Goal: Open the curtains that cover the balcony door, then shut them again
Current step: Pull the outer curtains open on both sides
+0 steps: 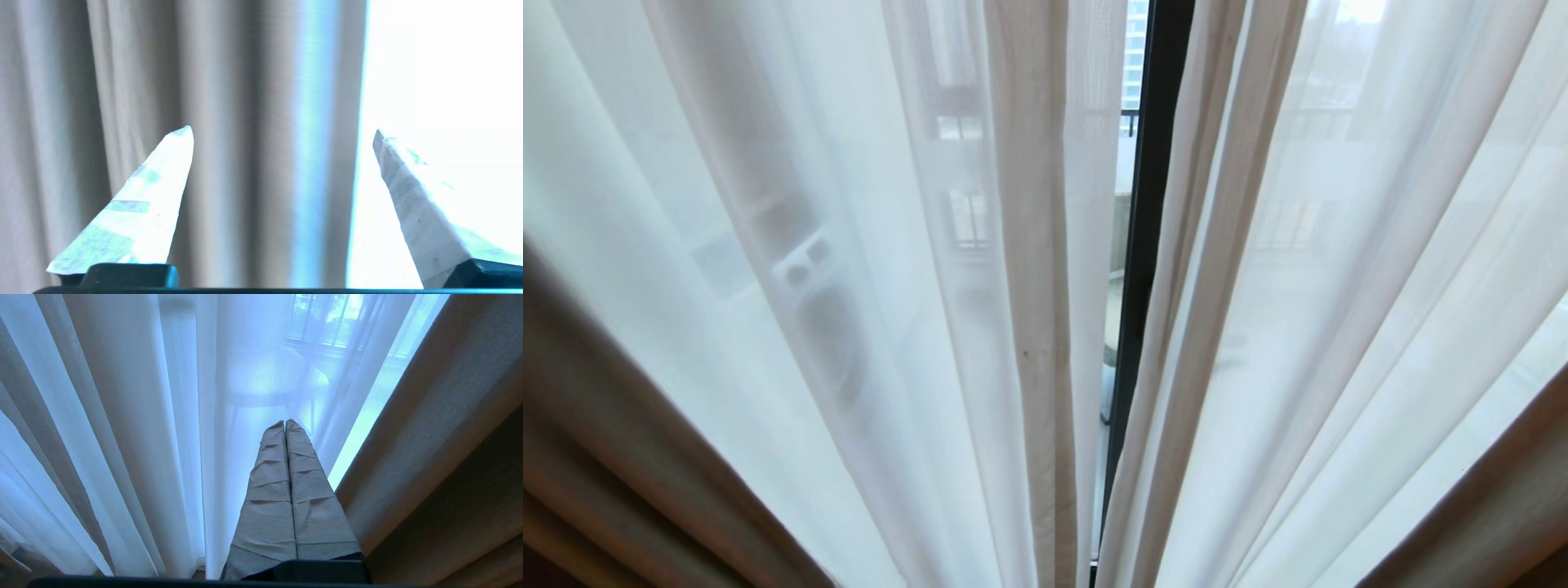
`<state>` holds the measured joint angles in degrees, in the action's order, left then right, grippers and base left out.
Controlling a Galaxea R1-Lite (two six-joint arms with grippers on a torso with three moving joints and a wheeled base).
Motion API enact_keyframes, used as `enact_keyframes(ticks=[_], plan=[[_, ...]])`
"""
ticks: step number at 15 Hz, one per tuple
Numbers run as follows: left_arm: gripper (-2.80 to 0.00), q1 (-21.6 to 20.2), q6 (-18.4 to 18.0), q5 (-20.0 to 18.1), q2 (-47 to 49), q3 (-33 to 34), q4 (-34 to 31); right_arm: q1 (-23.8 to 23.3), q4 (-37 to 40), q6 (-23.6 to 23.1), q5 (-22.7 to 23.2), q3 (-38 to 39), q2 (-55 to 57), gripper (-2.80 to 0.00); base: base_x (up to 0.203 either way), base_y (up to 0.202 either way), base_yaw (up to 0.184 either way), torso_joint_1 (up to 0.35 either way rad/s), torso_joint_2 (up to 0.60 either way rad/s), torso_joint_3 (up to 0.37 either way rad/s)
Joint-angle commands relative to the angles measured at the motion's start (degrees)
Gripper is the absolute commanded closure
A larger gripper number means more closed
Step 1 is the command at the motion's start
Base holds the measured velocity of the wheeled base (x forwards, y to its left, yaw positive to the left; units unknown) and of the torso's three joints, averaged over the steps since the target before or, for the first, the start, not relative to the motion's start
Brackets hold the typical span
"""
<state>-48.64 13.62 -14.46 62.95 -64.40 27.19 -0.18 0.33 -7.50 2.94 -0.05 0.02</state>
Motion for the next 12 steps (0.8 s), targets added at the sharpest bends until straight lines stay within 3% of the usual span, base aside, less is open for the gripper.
enact_keyframes(ticks=[1, 2, 12], plan=[[-2.80, 0.04, 0.09, -0.31, -5.05, 2.35, 0.15, 0.01, 0.02, -0.06, 0.05, -0.03, -0.02, 0.00, 0.000, 0.000, 0.000, 0.000, 0.00, 0.000], [0.00, 0.04, 0.09, -0.39, -4.95, 2.44, 0.15, 0.01, 0.02, -0.06, 0.05, 0.04, -0.02, 0.00, 0.000, 0.000, 0.000, 0.000, 0.00, 0.000], [0.00, 0.39, 0.18, -0.48, -3.88, 3.58, 0.76, 0.01, 0.02, -0.06, 0.05, 0.04, -0.02, 0.00, 0.000, 0.000, 0.000, 0.000, 0.00, 0.000]])
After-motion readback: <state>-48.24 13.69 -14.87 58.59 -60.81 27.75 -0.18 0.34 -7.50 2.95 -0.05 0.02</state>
